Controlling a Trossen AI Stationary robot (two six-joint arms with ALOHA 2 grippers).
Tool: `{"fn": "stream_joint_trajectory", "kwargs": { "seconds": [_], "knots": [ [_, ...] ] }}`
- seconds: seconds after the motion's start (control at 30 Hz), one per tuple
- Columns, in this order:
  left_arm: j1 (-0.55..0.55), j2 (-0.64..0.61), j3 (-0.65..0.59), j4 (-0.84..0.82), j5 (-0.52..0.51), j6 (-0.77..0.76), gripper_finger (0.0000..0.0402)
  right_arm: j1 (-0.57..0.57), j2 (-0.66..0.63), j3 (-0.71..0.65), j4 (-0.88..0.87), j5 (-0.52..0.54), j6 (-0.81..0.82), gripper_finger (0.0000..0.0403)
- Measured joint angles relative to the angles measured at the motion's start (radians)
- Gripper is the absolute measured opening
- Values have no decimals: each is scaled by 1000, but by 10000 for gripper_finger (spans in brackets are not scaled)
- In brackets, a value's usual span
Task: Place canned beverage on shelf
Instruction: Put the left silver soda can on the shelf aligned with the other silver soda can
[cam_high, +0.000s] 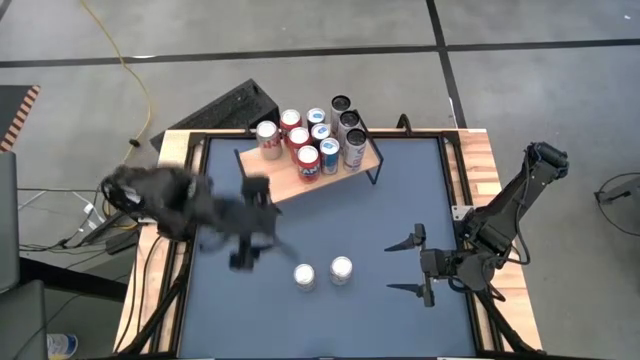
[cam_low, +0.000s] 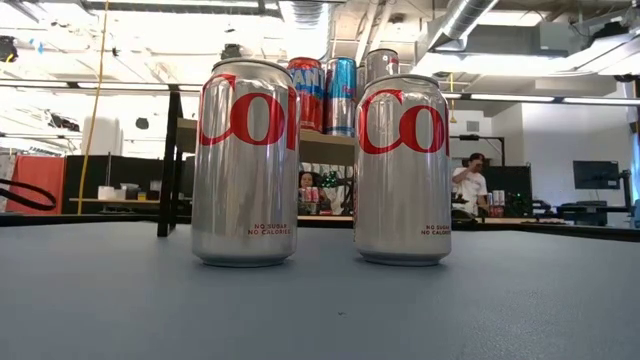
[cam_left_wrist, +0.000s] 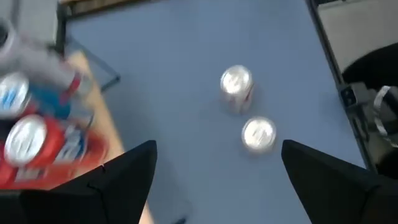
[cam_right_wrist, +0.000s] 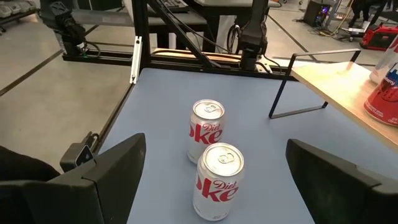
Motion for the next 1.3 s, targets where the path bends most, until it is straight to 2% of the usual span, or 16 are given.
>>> {"fn": "stream_joint_trajectory", "kwargs": {
  "seconds": [0.13, 0.3, 0.47, 0.63, 0.8, 0.87, 1.0, 1.07, 1.2, 1.3],
  "knots": [
    [-152, 93, -1, 102, -133, -40, 334, 0, 0, 0, 3, 0, 0, 380],
    [-216, 224, -2, 170, -123, -43, 334, 0, 0, 0, 18, 0, 0, 380],
    [-194, 281, -3, 122, -76, -100, 334, 0, 0, 0, 18, -16, 0, 380],
    [-152, 296, -2, 125, 16, -89, 334, 0, 0, 0, 17, -28, 0, 380],
    [-121, 292, -4, 72, 10, -55, 334, 0, 0, 0, 15, -28, 0, 380],
    [-106, 289, -45, 107, 29, -48, 334, 1, 0, 0, 14, -29, 0, 380],
    [-89, 283, -170, 189, 141, 11, 334, 1, 0, 0, 12, -52, 0, 380],
    [-78, 283, -220, 190, 152, 36, 334, 1, 0, 0, 11, -55, 0, 380],
    [-48, 282, -294, 225, 168, 82, 334, 1, 0, 0, 11, -58, 0, 380],
    [-19, 275, -321, 278, 243, 116, 334, 1, 0, 0, 10, -58, 0, 380]
  ]
}}
